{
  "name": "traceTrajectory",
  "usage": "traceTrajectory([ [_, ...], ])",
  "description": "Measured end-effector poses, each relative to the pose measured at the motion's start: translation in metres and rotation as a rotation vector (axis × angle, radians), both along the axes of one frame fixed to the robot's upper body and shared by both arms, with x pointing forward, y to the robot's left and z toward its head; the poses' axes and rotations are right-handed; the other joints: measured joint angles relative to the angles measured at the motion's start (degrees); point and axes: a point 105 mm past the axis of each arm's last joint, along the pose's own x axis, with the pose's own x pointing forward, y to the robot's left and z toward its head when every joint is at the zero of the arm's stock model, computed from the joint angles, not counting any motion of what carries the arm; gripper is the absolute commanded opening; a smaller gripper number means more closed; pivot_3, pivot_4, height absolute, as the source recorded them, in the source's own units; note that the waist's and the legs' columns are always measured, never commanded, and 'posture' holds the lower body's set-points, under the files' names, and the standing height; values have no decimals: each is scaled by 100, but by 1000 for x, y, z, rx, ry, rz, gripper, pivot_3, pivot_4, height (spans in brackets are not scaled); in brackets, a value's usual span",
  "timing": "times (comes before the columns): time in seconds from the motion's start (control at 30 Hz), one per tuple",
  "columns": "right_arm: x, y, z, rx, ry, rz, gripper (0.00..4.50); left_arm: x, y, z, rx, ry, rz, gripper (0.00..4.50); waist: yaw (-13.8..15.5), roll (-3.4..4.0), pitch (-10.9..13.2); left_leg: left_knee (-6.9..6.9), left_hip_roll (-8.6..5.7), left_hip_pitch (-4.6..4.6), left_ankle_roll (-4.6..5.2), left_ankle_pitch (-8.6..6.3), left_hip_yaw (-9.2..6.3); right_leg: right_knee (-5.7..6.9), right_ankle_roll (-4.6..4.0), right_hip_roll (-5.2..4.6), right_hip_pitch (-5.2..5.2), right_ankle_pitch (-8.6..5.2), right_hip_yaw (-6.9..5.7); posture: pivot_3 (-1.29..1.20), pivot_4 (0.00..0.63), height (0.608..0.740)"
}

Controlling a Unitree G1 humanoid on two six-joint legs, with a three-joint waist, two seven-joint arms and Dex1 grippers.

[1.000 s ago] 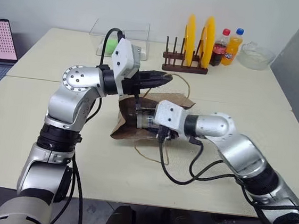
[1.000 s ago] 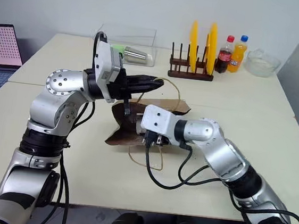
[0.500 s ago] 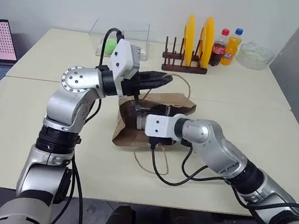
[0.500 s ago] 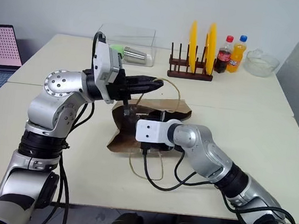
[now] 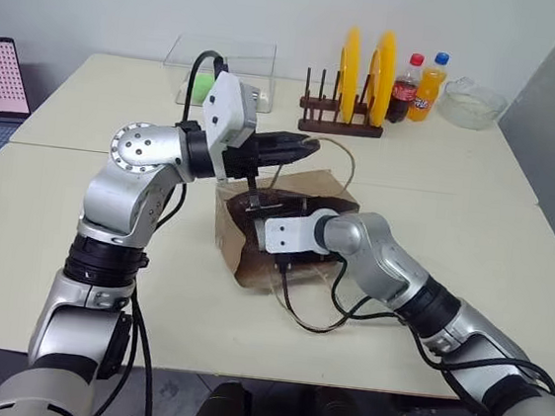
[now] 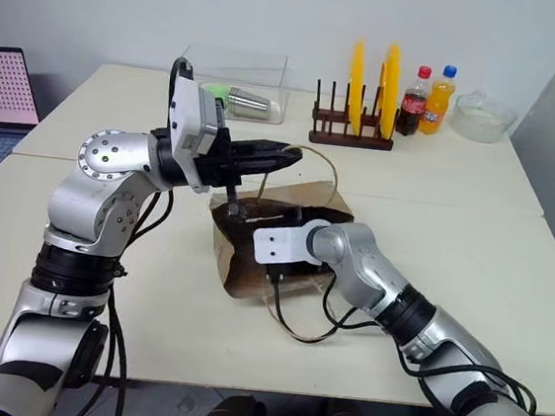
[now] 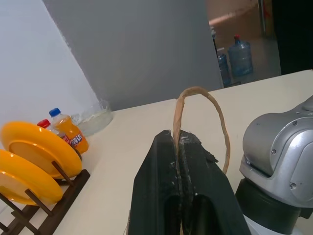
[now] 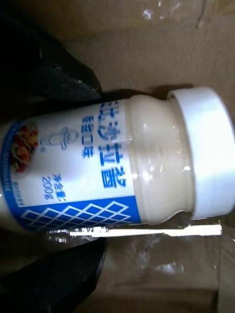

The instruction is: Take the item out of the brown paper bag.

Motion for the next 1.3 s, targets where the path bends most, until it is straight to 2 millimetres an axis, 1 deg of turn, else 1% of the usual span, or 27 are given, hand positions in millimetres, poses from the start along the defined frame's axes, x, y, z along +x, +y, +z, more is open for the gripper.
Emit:
traceTrajectory([
  [0.03, 0, 0, 0, -1, 2, 3, 3151, 0, 0, -1, 1, 1, 1, 0, -1, 0, 0, 0, 0, 0, 2, -1, 0, 0, 0, 0, 0, 0, 0, 0, 150, 740],
  [0.07, -1, 0, 0, -2, 5, 6, 3027, 0, 1, -1, 3, 1, 3, 0, -1, 0, 0, 0, 0, 0, 3, -1, -1, 0, 0, 0, 0, 0, 0, 0, 150, 740],
  [0.2, -3, -3, 2, 9, 19, 14, 3027, 3, 5, -3, 18, -4, 24, 0, 0, 0, 0, -1, 0, -1, 2, -1, -1, -1, 0, 0, -2, 0, 0, 0, 150, 740],
  [0.3, -9, -6, 7, 20, 29, 48, 3027, 9, 9, -5, 20, -3, 54, 0, 5, 0, 1, -2, 0, -5, 1, -1, -3, -1, 0, 0, -5, 0, -2, 0, 150, 740],
  [0.37, -17, -9, 20, 46, 29, 100, 3027, 20, 17, -7, 10, 4, 109, 0, 7, 0, 1, -2, 0, -8, 1, -1, -2, -2, 0, 0, -7, 0, -2, 0, 150, 740],
  [0.47, -23, -12, 40, 108, 26, 143, 3027, 28, 23, -9, 14, -4, 148, 0, 9, 0, 1, -3, 0, -8, 4, -2, -2, -3, 0, 0, -7, 0, -3, 0, 150, 740],
  [0.53, -30, -12, 52, 195, 70, 171, 3027, 32, 26, -8, 22, -22, 168, 0, 11, 0, 1, -3, 1, -8, 5, -3, -4, -3, 0, 0, -6, 0, -5, 0, 150, 740],
  [0.77, -57, -12, 85, 435, 210, 301, 3027, 40, 31, -9, 41, -53, 206, 0, 16, 0, 1, -3, 1, -8, 7, -4, -4, -3, 0, -1, -6, 0, -5, 0, 150, 740],
  [0.9, -66, -17, 115, 604, 240, 358, 3027, 43, 34, -12, 51, -58, 217, 0, 20, 0, 1, -3, 1, -9, 7, -4, -6, -2, 0, -1, -6, 0, -6, 0, 150, 740],
  [0.97, -66, -20, 123, 629, 220, 358, 3027, 42, 34, -12, 52, -66, 216, 0, 22, 0, 1, -3, 1, -9, 7, -4, -5, -2, 0, -1, -6, 0, -5, 0, 150, 740],
  [1.03, -61, -23, 130, 638, 183, 343, 3027, 43, 34, -12, 53, -68, 216, 0, 22, 1, 1, -3, 1, -9, 8, -4, -4, -1, 0, -1, -6, 0, -5, 0, 150, 740],
  [1.1, -53, -29, 144, 661, 127, 321, 3027, 44, 34, -12, 53, -68, 218, 0, 21, 2, 2, -3, 1, -9, 7, -4, -3, -1, 0, -1, -8, 0, -5, 0, 150, 740],
  [1.17, -47, -41, 164, 705, 58, 290, 3027, 44, 35, -13, 54, -71, 220, 0, 24, 1, 2, -5, 1, -9, 7, -4, -4, -2, 0, -1, -7, 0, -5, 0, 150, 740],
  [1.23, -37, -59, 182, 761, -10, 229, 3027, 45, 36, -14, 56, -71, 223, 0, 28, 1, 2, -4, 0, -11, 7, -4, -1, -3, -1, -3, -7, 1, -4, 0, 150, 740],
  [1.3, -26, -77, 190, 799, -51, 159, 3027, 46, 37, -14, 59, -69, 227, 0, 32, 1, 2, -5, 0, -11, 8, -5, -1, -5, -1, -4, -6, 1, -4, 0, 150, 740],
])
